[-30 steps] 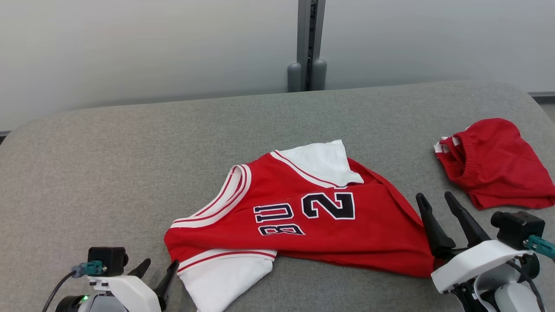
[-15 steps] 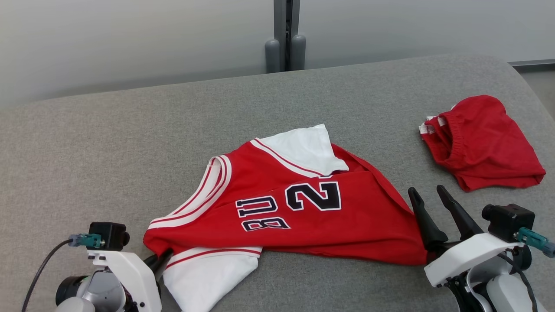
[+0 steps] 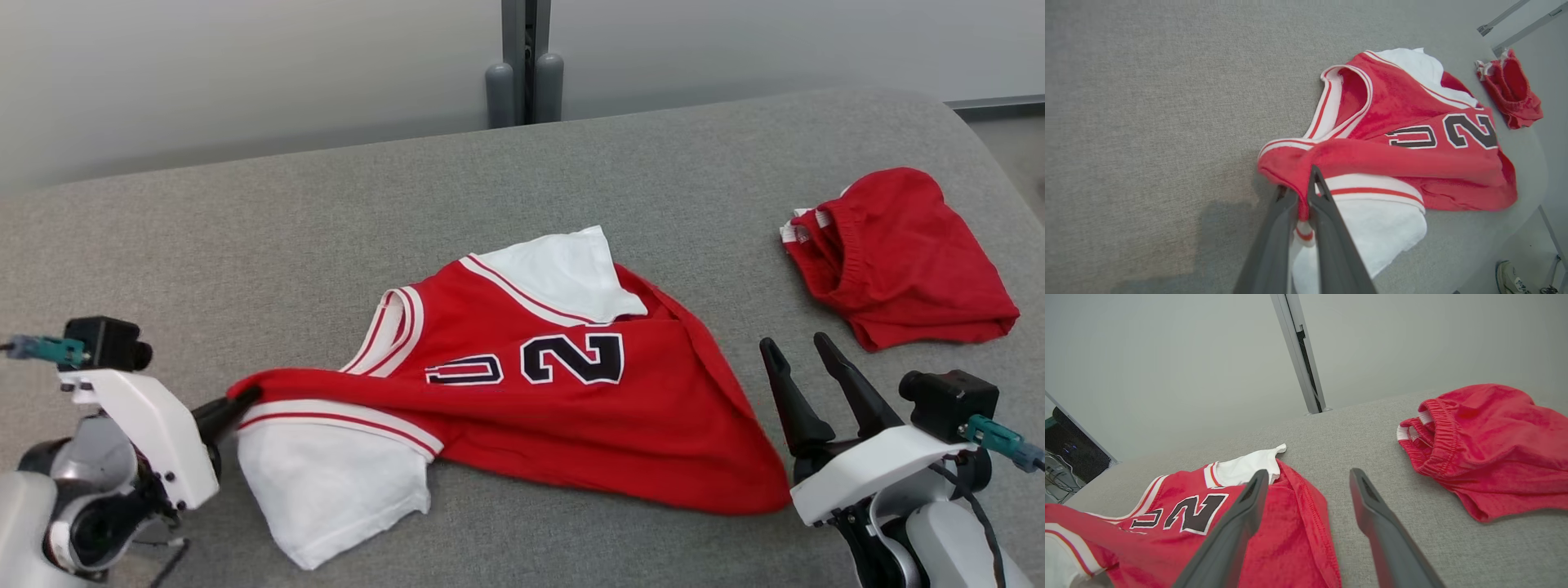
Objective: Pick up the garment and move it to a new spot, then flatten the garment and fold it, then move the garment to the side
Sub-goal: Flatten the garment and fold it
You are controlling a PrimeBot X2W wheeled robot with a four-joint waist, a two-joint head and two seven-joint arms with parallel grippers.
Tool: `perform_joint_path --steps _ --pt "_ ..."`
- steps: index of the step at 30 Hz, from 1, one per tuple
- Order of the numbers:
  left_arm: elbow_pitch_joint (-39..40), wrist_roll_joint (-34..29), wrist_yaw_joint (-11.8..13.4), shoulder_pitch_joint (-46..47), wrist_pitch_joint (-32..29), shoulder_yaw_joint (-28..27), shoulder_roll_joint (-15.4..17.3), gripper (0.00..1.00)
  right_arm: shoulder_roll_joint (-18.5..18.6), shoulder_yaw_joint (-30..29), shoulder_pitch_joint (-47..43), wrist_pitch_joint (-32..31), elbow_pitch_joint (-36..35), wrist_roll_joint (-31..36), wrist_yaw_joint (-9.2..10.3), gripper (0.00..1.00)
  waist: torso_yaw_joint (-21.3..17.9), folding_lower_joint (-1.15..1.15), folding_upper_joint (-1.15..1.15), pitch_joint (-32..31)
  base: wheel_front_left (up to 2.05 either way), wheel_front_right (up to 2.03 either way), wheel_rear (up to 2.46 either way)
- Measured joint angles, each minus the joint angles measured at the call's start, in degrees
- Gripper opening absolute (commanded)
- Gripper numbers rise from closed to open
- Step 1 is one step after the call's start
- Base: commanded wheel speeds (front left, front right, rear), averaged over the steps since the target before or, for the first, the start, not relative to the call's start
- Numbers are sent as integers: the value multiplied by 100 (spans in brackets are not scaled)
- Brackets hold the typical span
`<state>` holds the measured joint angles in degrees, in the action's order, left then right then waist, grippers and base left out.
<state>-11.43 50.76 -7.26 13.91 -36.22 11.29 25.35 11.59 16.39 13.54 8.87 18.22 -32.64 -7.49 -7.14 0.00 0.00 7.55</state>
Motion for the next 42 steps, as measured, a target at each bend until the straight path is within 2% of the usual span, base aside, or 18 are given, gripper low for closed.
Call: perform_joint_path --steps 6,14,15,16,26,32,34,38,42 --pt "-981 258 -1 783 -247 -170 255 0 44 92 193 60 85 -36 0 100 -160 0 0 170 0 0 0" --pt "-1964 171 -12 1383 315 111 310 0 48 158 357 203 182 -78 0 100 -316 0 0 377 0 0 0" --pt "-2050 192 -16 1410 360 162 302 29 44 167 358 226 216 -79 0 100 -316 0 0 373 0 0 0" --pt "-2108 232 -16 1424 424 220 303 100 43 171 361 229 244 -88 0 100 -312 0 0 363 0 0 0" --pt "-1887 118 -16 1302 1250 831 636 100 64 130 323 337 419 -127 0 100 -121 0 0 28 0 0 0" --pt "-1365 -208 3 852 2455 800 731 100 55 24 174 436 439 -127 0 100 111 0 0 -272 0 0 0" --pt "-1111 -342 118 678 2897 743 680 100 16 -62 101 478 420 -108 0 100 197 0 0 -360 0 0 0" --pt "-533 -638 505 212 3709 652 512 100 -57 -294 -25 544 333 38 0 100 355 0 0 -504 0 0 0" --pt "-8 -1005 1027 -280 4526 530 374 100 -145 -587 -194 583 198 250 0 100 457 0 0 -606 0 0 0"
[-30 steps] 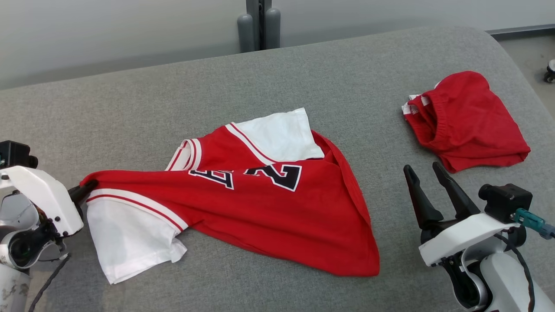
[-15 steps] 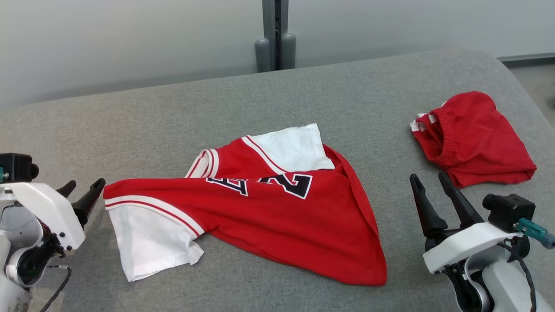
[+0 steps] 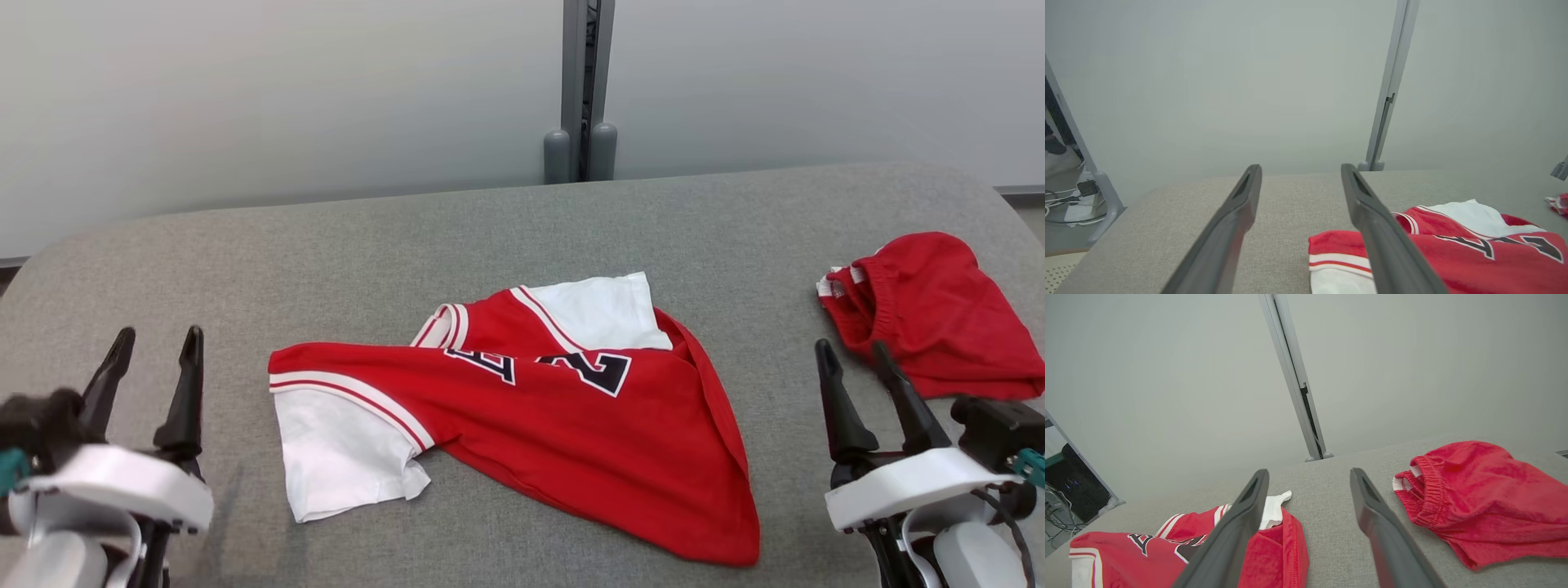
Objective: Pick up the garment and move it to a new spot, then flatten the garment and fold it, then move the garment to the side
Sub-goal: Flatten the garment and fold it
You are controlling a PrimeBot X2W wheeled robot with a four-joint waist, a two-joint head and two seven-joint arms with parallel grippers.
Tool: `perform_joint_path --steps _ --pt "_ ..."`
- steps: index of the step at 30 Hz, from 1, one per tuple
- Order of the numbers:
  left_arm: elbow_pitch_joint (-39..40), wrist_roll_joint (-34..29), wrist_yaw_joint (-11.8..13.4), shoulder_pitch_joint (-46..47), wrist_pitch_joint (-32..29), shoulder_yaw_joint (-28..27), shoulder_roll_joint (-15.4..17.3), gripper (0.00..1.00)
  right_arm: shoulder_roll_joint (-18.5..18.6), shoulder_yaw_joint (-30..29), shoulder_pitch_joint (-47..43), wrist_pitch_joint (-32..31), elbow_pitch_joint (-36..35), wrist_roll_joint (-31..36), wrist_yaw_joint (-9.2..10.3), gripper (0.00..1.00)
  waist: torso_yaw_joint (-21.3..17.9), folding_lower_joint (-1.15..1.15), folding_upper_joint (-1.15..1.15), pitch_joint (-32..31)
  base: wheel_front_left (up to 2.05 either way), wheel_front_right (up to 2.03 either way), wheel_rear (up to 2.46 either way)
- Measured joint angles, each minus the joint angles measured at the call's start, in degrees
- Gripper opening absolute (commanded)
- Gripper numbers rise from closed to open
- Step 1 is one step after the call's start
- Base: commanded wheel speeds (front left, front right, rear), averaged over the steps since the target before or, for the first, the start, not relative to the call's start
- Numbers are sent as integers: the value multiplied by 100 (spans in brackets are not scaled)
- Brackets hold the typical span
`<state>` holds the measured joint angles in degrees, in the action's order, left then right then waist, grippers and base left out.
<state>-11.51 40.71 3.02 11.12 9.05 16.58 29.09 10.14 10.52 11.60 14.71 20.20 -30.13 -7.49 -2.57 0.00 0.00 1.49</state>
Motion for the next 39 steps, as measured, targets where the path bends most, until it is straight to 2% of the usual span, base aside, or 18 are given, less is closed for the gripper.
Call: perform_joint_path --steps 3,6,9,13,18,24,30,39 --pt "392 -360 449 -445 382 -66 -78 100 -81 -202 -168 19 -190 202 0 100 15 0 0 -78 0 0 0" --pt "833 -558 750 -903 535 -166 -278 100 -207 -379 -353 26 -531 310 0 100 14 0 0 -129 0 0 0" --pt "1094 -632 921 -1231 577 -274 -502 100 -280 -417 -489 29 -755 412 0 100 18 0 0 -135 0 0 0" --pt "1307 -836 992 -1413 587 -431 -860 100 -330 -393 -608 29 -854 554 0 100 41 0 0 -163 0 0 0" --pt "1449 -1295 843 -1639 593 -606 -1127 100 -331 -472 -684 29 -925 721 0 100 54 0 0 -207 0 0 0" --pt "1428 -1519 602 -1745 594 -790 -1369 100 -292 -655 -737 29 -980 814 0 100 47 0 0 -233 0 0 0" --pt "1348 -1695 365 -1746 593 -872 -1522 100 -293 -637 -739 29 -966 849 0 100 47 0 0 -238 0 0 0" --pt "1267 -1890 154 -1740 594 -1028 -1724 100 -277 -576 -737 29 -914 850 0 100 49 0 0 -259 0 0 0"
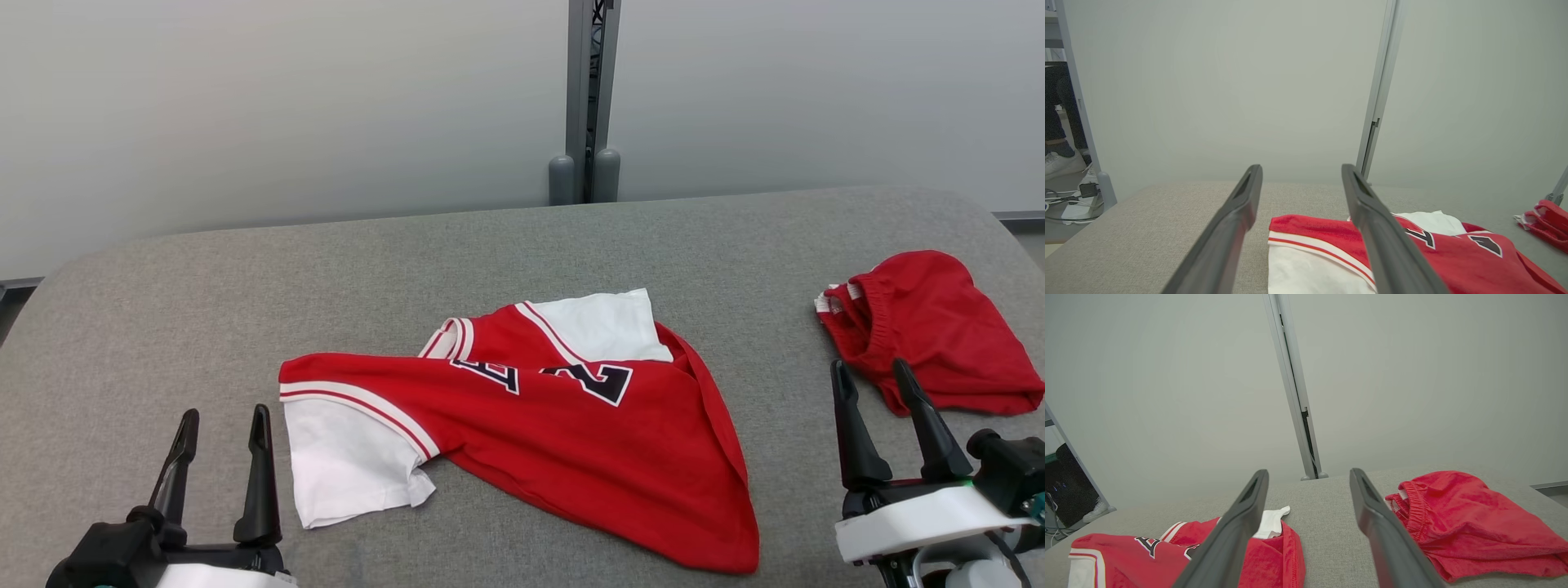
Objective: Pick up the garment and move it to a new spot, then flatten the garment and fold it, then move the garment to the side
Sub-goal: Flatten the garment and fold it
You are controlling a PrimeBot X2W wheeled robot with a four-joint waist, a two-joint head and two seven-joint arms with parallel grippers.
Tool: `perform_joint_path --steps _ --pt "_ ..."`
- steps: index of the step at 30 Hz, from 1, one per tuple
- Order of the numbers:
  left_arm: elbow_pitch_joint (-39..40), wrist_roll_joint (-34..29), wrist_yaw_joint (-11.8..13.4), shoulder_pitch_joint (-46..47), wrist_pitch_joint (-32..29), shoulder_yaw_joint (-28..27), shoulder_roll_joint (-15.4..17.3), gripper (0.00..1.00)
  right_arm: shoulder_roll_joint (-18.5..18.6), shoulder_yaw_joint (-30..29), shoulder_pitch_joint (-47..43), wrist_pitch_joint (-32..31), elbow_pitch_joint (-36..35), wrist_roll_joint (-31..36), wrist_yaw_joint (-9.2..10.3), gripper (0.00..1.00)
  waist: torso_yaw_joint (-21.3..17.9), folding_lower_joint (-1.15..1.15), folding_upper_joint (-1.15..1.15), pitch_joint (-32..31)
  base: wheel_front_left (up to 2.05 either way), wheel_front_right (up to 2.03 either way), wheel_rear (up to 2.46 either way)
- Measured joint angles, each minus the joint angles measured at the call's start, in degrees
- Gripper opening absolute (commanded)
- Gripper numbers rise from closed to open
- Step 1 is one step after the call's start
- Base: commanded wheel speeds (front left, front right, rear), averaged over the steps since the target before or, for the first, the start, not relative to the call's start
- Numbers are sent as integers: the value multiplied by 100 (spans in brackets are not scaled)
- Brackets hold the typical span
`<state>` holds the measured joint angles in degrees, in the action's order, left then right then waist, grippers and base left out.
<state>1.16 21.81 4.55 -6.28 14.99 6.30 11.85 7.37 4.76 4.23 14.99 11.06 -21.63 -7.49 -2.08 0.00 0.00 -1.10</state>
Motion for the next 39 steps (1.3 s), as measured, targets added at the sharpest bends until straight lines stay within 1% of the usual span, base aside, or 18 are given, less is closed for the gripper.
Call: perform_joint_path --steps 5,7,8,12,15,17,21,24,27,30,33,36,37,39 --pt "-67 -80 -98 1 0 -64 -85 100 21 43 3 0 22 0 0 100 -13 0 0 1 0 0 0" --pt "-138 -109 -107 1 0 -65 -109 100 66 160 3 0 33 -21 0 100 -18 0 0 0 0 0 0" --pt "-248 -89 -148 0 -29 -51 -113 100 136 364 3 -34 -33 -231 0 100 -24 0 0 -1 0 0 0" --pt "-476 54 -119 -7 -471 -24 -115 100 490 538 -18 -427 -64 -441 0 100 -44 0 0 3 0 0 0" --pt "-548 190 -97 -33 -867 -2 -113 100 647 680 -130 -1046 -58 -694 0 100 -58 0 0 24 0 0 0" --pt "-586 312 -98 -40 -1154 -5 -68 100 675 726 -271 -1646 27 -992 0 100 -67 0 0 53 0 0 0" --pt "-593 446 -44 -52 -1626 -53 51 100 748 982 -521 -2721 90 -1317 2 100 -78 0 0 176 0 0 0" --pt "-577 458 -42 -46 -1962 -37 180 100 716 1161 -569 -3115 4 -1512 1 100 -86 0 0 321 0 0 0" --pt "-516 480 -46 52 -2151 0 230 100 667 1361 -561 -3281 -83 -1680 1 100 -86 0 0 479 0 0 0" --pt "-546 506 -109 237 -2397 110 276 100 665 1474 -528 -3315 -44 -1684 1 100 -71 0 0 615 0 0 0" --pt "-701 544 -263 455 -2646 264 330 100 654 1475 -436 -3329 75 -1611 1 100 -44 0 0 737 0 0 0" --pt "-984 723 -427 641 -2931 339 326 100 617 1479 -325 -3334 135 -1524 1 100 -36 0 0 849 0 0 0" --pt "-984 723 -427 641 -2931 339 326 100 617 1479 -325 -3334 135 -1524 1 100 -36 0 0 849 0 0 0" --pt "-1181 843 -505 745 -3022 345 326 100 591 1490 -266 -3345 176 -1503 1 100 -42 0 0 909 0 0 0"
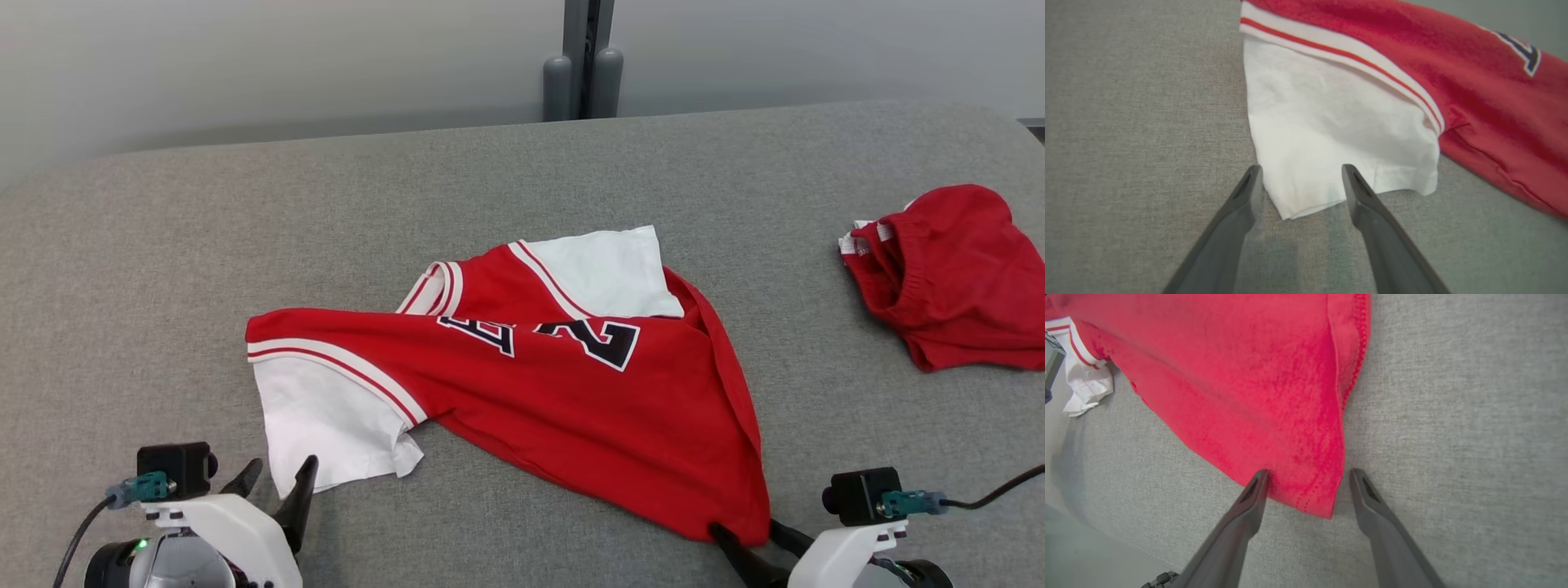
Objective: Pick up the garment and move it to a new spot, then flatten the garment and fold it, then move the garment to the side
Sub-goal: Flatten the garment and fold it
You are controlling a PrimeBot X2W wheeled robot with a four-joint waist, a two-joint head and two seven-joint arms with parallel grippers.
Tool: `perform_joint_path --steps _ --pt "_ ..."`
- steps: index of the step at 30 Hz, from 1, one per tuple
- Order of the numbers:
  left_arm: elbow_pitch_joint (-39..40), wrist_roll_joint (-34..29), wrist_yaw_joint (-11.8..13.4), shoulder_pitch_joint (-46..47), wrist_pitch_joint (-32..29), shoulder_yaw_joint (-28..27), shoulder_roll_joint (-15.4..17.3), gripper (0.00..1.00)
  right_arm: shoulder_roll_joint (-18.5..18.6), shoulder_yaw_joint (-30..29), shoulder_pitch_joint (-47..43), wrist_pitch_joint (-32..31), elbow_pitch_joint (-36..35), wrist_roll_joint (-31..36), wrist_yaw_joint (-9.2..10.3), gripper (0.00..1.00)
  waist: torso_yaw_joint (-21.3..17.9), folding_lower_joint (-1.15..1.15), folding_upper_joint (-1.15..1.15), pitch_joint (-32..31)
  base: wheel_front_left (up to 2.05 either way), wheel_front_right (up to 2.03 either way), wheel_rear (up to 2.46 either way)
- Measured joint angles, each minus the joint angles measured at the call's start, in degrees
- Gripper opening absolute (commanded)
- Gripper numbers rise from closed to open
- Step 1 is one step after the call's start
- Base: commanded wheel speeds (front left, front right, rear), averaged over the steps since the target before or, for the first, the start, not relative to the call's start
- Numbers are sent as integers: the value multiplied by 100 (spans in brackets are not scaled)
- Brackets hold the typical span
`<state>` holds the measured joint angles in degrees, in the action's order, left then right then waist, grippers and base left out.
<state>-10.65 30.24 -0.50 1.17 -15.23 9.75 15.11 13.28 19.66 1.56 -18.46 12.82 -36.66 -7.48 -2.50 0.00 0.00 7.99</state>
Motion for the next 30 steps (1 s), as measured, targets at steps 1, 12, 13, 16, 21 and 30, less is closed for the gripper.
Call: perform_joint_path --steps 1,12,13,16,21,30 --pt "-111 77 -40 85 -35 -23 -5 100 -9 18 25 -14 10 0 0 100 -7 0 0 26 0 0 0" --pt "-960 459 -142 533 -649 12 -65 93 -51 339 231 -19 112 -22 0 87 -164 0 0 94 0 0 0" --pt "-984 461 -144 542 -650 10 -59 62 -53 370 250 -19 119 -43 0 63 -169 0 0 98 0 0 0" --pt "-1058 475 -166 580 -632 8 -40 0 -48 447 272 -16 163 -71 0 9 -176 0 0 98 0 0 0" --pt "-1184 573 -305 617 -588 37 -31 0 -18 534 299 22 230 -134 -1 0 -169 0 0 82 0 0 0" --pt "-1054 636 -405 496 -378 34 19 0 59 564 320 277 5 -582 0 0 -110 0 0 -156 0 0 0"
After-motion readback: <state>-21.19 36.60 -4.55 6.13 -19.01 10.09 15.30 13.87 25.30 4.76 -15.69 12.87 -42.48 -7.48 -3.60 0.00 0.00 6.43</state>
